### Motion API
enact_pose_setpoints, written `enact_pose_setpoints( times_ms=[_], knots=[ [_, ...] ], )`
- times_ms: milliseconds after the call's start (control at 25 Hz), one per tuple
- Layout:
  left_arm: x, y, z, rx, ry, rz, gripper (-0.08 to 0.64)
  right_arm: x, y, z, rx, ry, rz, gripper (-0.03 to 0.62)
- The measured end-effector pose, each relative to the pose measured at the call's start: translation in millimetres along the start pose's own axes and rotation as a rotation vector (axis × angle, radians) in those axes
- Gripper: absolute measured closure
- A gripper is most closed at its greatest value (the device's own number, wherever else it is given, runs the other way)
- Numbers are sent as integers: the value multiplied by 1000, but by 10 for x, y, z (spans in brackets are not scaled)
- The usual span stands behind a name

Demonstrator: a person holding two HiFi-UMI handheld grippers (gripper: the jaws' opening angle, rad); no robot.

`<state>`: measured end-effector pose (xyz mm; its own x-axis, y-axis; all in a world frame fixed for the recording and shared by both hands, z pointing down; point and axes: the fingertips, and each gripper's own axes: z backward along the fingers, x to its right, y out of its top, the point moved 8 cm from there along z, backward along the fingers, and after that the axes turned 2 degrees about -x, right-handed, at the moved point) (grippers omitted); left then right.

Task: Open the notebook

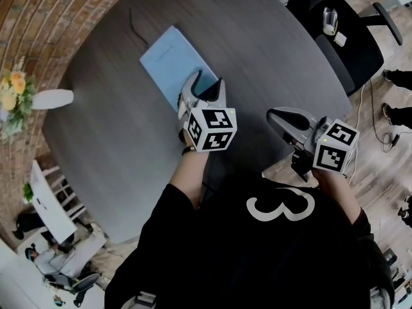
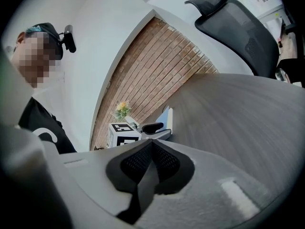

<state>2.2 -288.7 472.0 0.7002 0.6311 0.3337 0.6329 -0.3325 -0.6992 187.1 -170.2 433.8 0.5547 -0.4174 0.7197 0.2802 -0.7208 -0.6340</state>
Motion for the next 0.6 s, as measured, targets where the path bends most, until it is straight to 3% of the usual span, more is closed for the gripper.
enact_pose_setpoints(
  times_ms=[320, 600],
  knots=[
    [-15, 25, 44, -5, 11, 17, 337, -9, -4, 21, 0, 13, 10, 591],
    [-26, 92, 169, 6, 1, 21, 422, -109, 8, 19, -4, 44, 24, 591]
  ],
)
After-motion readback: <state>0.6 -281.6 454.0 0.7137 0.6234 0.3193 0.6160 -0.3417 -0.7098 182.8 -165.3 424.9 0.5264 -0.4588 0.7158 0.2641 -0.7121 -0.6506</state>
